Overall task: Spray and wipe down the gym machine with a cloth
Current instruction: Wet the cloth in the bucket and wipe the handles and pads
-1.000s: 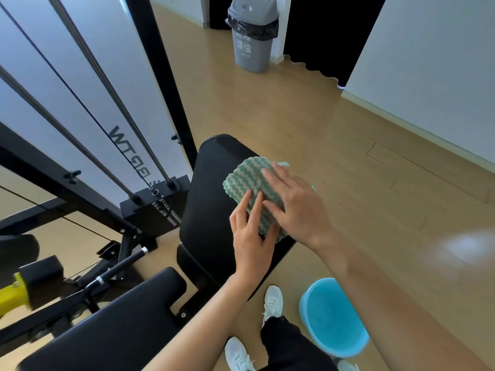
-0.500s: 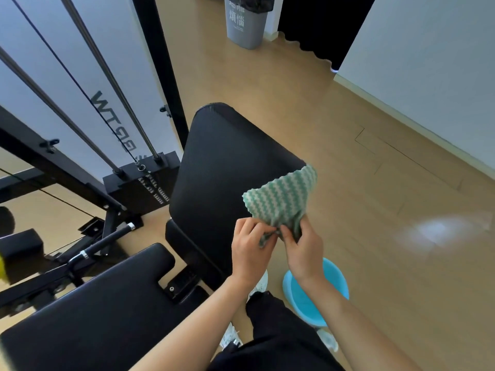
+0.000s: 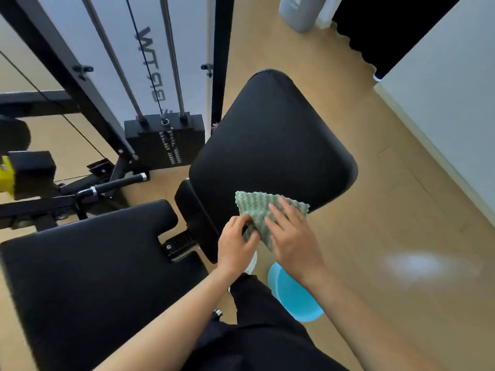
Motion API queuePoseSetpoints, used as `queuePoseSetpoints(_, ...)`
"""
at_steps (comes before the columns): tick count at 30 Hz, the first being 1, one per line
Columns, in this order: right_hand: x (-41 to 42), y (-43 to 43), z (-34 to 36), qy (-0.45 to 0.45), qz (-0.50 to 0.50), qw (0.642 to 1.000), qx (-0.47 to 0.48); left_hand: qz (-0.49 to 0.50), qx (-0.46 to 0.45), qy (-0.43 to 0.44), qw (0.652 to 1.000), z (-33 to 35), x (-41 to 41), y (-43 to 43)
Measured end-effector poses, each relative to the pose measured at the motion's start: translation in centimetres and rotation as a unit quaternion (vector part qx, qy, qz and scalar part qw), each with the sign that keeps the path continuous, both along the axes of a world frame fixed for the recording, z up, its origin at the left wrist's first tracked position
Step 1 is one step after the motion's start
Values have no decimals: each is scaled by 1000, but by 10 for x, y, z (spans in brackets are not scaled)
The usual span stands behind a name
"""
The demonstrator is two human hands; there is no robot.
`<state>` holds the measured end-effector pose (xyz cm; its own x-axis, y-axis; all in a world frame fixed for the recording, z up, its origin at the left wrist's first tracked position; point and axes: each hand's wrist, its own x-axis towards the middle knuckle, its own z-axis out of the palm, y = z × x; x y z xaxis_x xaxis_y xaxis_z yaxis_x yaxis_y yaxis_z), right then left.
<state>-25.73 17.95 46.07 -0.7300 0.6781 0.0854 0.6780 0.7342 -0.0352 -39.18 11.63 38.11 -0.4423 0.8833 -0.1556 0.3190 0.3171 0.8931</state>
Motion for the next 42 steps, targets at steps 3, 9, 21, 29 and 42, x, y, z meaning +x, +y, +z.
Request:
queuePoseSetpoints(3, -15, 0, -8, -102, 25, 994, -20, 37, -44, -11, 998, -9, -5, -3)
queuePoseSetpoints(9, -52, 20, -18, -228, 97, 968, -35, 25, -123, 2, 992, -41, -26, 1)
queuePoseSetpoints(21, -166, 121, 9, -328, 64, 936, 112, -1, -25, -57, 998, -33, -118, 107)
queuePoseSetpoints(29, -102, 48, -29, -311, 95, 944, 46, -13, -65, -67, 996, -63, -53, 37)
queuePoseSetpoints(42, -89, 16, -63, -368, 144, 918, -30, -10, -113, -109, 988, -92, -52, 0)
